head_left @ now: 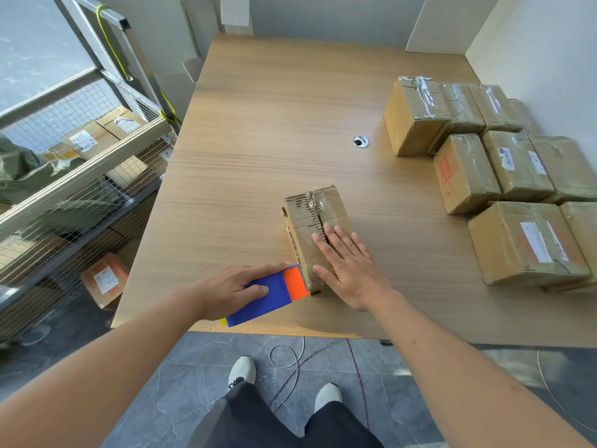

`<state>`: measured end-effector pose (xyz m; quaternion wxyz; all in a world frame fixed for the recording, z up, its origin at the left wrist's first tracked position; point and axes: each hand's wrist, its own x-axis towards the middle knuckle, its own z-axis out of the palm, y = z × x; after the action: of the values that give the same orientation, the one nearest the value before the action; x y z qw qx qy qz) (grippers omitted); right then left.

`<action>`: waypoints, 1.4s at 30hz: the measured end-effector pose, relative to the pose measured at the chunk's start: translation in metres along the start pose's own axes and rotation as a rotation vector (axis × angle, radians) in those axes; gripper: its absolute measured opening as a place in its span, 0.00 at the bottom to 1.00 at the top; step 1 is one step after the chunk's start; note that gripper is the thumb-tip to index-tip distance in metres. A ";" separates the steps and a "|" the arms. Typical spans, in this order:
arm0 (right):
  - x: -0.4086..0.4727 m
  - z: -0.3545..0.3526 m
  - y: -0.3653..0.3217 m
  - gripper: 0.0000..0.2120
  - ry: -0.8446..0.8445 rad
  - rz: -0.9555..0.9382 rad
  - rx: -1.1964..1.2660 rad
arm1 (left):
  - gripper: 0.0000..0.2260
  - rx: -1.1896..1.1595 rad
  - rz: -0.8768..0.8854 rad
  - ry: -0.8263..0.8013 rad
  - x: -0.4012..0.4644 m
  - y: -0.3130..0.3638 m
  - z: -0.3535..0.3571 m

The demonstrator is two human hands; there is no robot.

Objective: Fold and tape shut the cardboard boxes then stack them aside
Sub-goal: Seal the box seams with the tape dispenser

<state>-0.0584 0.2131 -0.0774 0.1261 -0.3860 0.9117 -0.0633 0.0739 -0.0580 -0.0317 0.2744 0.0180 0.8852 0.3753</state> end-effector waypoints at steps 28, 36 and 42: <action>0.006 -0.019 -0.006 0.39 -0.163 0.025 0.009 | 0.22 0.050 -0.034 -0.056 0.006 0.005 -0.010; 0.006 -0.020 -0.009 0.36 -0.168 0.039 0.003 | 0.22 0.083 -0.007 -0.052 0.010 0.010 -0.004; 0.007 -0.020 -0.011 0.33 -0.179 0.050 -0.016 | 0.21 0.095 0.023 -0.067 0.009 0.016 -0.006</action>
<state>-0.0609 0.2012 -0.0570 0.2054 -0.3681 0.9066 -0.0183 0.0603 -0.0488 -0.0216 0.2987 0.0537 0.8920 0.3349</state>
